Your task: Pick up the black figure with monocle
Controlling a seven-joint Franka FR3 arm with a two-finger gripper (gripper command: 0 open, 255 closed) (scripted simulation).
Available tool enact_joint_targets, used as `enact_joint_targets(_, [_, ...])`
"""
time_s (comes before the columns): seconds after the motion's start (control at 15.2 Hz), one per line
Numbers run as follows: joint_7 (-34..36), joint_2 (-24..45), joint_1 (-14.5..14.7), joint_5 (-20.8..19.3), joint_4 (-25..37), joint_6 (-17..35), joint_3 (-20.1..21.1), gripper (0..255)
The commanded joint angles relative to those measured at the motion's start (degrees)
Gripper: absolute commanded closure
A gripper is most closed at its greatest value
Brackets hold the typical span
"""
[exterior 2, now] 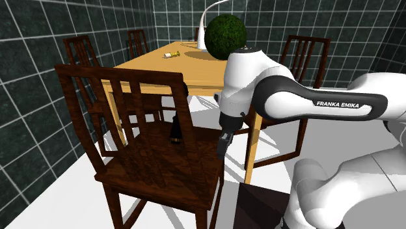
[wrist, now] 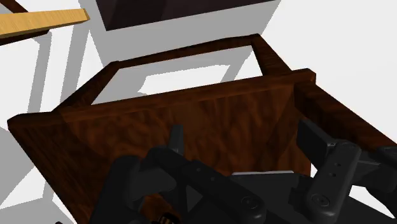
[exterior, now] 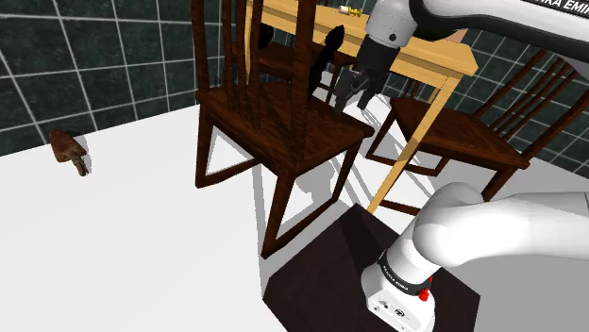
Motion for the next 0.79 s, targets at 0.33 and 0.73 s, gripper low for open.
enact_joint_targets(0.33, [5.97, 6.98, -3.85, -1.04, 2.65, 9.15, 0.73, 0])
enact_joint_targets(0.73, [13.44, 15.33, -8.52, -3.05, 7.48, 18.29, 1.33, 0])
